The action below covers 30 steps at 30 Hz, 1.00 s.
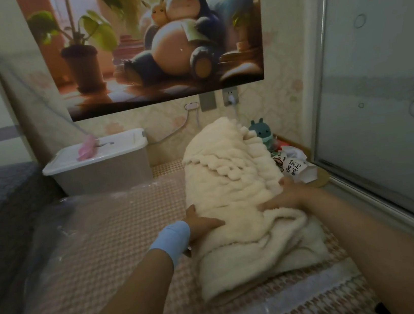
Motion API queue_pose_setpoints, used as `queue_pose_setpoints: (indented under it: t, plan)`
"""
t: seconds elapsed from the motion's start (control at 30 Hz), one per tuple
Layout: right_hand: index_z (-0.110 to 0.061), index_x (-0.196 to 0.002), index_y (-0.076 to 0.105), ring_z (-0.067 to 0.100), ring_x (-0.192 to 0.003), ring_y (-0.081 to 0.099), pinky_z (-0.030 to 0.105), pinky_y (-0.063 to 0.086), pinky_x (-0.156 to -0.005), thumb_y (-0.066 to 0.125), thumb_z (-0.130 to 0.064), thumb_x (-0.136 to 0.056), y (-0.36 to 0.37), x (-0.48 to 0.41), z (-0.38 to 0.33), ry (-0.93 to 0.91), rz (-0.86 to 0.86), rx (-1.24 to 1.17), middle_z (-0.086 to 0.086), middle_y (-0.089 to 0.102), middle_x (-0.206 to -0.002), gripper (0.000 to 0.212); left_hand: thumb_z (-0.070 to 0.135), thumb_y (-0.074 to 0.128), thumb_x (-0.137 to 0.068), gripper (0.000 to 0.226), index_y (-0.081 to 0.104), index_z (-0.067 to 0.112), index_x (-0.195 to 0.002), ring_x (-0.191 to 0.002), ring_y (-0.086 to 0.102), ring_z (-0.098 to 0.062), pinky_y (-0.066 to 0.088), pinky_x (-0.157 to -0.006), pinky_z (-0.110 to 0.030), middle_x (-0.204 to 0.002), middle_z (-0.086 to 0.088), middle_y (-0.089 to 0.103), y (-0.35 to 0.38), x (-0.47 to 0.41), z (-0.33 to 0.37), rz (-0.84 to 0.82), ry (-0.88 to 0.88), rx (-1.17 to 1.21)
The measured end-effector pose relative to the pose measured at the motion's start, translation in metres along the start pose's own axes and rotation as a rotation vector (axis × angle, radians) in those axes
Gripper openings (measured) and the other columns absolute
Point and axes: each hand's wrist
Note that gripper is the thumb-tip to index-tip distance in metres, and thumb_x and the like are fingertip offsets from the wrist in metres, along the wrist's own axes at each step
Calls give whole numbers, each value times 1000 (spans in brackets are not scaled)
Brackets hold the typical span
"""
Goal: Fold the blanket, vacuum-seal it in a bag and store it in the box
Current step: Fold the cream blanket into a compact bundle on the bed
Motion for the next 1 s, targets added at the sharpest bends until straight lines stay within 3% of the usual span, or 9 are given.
queue_pose_setpoints:
  t: [0.07, 0.13, 0.27, 0.33, 0.47, 0.53, 0.67, 0.9, 1.0]
  plan:
    - [-24, -157, -10, 30, -151, 11, 47, 24, -120, 88, -72, -42, -2, 16, -5, 81, -207, -55, 4, -3, -166, 159, 41, 82, -70, 119, -6, 37, -150, -132, 35, -40, 41, -102, -55, -155, -11, 16, 1, 0, -1, 11, 49, 33]
    - [-32, -154, -20, 34, -152, -4, 52, 16, -121, 83, -75, -49, -7, 28, -14, -17, -84, 241, 8, -16, -164, 153, 29, 84, -70, 115, 2, 30, -152, -133, 35, -38, 39, -105, -48, -154, -13, 20, 2, 2, 4, 80, 155, 125]
    - [-41, -152, 21, 31, -139, 34, 42, 42, -101, 67, -39, -82, -3, 59, -55, -507, 367, 519, 5, 24, -156, 84, 31, 85, -69, 109, 15, 22, -152, -132, 37, -39, 41, -103, -51, -152, -16, 26, 5, 6, 23, 142, 206, 354]
    - [-31, -148, 37, 29, -133, 46, 38, 42, -98, 47, -49, -90, 11, 63, -62, -431, 286, 517, 5, 42, -150, 62, 36, 79, -75, 97, 22, 18, -150, -124, 47, -37, 47, -95, -51, -146, -16, 38, 10, 10, 31, 80, 173, 462]
    - [-17, -157, 24, 28, -147, 27, 41, 22, -119, 31, -80, -89, 26, 48, -44, -75, -131, 164, 6, 21, -164, 92, 35, 57, -92, 47, 46, 12, -133, -95, 60, -34, 56, -79, -48, -117, -16, 57, 18, 23, 31, -234, 139, 541]
    - [-26, -159, 16, 30, -148, 23, 46, 20, -119, 43, -98, -64, 24, 40, -39, -25, -221, -48, 4, 15, -165, 122, 28, 51, -95, 42, 44, 11, -133, -96, 61, -37, 57, -77, -50, -119, -19, 56, 15, 21, 24, -306, 153, 451]
    - [-42, -149, -28, 41, -151, -4, 58, 5, -121, 68, -89, -48, 39, 28, -30, 24, -157, 449, 12, -22, -163, 147, 24, 50, -95, 38, 49, 20, -133, -97, 64, -33, 57, -77, -48, -128, -17, 58, 6, 10, 15, -408, 189, 278]
    - [-30, -158, 2, 49, -137, 28, 58, 34, -102, 51, -41, -95, 40, 34, -74, -30, 329, 973, 29, 6, -159, 80, 14, 55, -88, 52, 47, 32, -136, -117, 52, -28, 47, -98, -41, -136, -4, 48, -9, -12, 34, 178, 585, -580]
    - [-20, -159, 0, 47, -139, 27, 63, 30, -107, 37, -39, -103, 81, 41, -92, -102, 358, 739, 31, 12, -157, 70, 13, 51, -89, 64, 33, 37, -146, -139, 33, -28, 34, -112, -41, -151, 4, 29, -3, -30, 42, 136, 657, -788]
Point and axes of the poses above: each hand's wrist, its own x-axis away from the middle knuckle, its own y-axis out of the palm, z = x × y
